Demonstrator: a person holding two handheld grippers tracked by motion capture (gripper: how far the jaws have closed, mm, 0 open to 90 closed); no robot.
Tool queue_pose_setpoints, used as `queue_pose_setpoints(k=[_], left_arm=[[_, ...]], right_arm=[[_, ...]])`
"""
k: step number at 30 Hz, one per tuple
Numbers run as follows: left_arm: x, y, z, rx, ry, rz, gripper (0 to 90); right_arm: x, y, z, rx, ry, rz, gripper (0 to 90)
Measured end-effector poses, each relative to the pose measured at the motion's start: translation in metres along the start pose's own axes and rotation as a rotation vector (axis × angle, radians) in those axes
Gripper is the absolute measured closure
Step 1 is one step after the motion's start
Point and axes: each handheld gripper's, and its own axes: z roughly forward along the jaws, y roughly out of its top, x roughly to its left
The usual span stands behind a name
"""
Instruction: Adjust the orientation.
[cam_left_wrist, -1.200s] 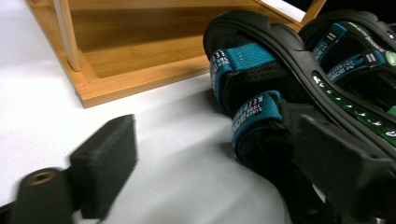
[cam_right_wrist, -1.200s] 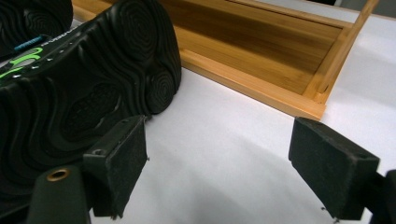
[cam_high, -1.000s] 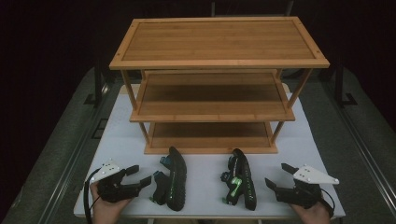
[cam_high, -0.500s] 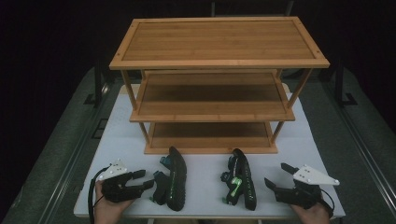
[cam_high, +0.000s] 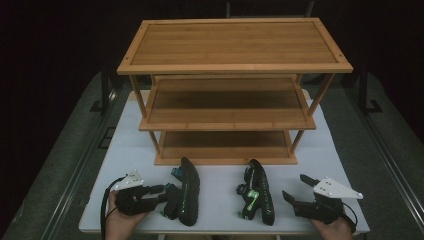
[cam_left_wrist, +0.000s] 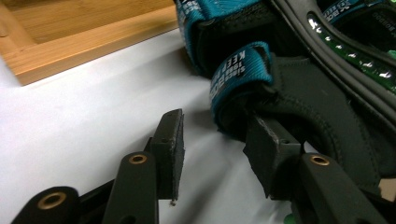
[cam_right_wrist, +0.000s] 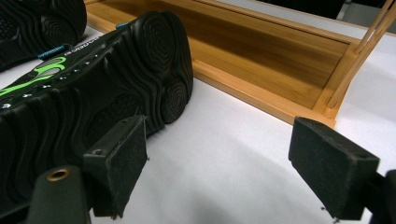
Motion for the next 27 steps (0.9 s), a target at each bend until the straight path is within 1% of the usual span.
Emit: queue_pose_setpoints(k=[4,5,6,8,10,11,12,17,19,23,27], left_arm=[[0.000,0.002,0.005,0.012,-0.008,-0.005,61.0],[0.000,0.002,0.008,0.018,-0.022,-0.006,62.2],[0.000,0.002,0.008,0.018,-0.022,-0.006,63.2],[0.000,0.005,0.011,0.015,-0.042,-0.008,64.4],[0.000,0.005,0.012,0.015,-0.046,-0.007,64.6],[-0.002,0.006,0.014,0.011,-0.055,-0.003,64.8],[-0.002,0.007,0.014,0.010,-0.055,0.000,65.0],[-0.002,0.007,0.013,-0.006,-0.072,-0.010,64.7],[-0.002,0.008,0.012,-0.010,-0.076,-0.006,64.5],[-0.005,0.011,0.010,-0.037,-0.091,-0.003,63.9],[-0.007,0.014,0.010,-0.049,-0.096,0.003,63.0]], right_arm=[[0.000,0.000,0.000,-0.001,0.001,-0.004,18.8],[0.001,0.000,0.000,0.002,0.002,-0.003,18.8],[0.001,0.001,0.000,0.000,0.000,-0.008,18.8],[0.001,0.001,0.000,0.000,0.002,-0.007,18.8],[0.002,0.001,0.000,0.000,0.004,-0.006,18.8],[0.002,0.001,0.001,0.001,0.006,-0.008,18.8],[0.002,0.001,0.001,0.000,0.007,-0.008,18.8],[0.003,0.001,0.001,-0.004,0.010,-0.009,18.8],[0.004,0.002,0.000,-0.008,0.013,-0.011,18.8],[0.004,0.002,0.000,-0.008,0.011,-0.015,18.8],[0.004,0.002,0.000,-0.011,0.008,-0.008,18.9]])
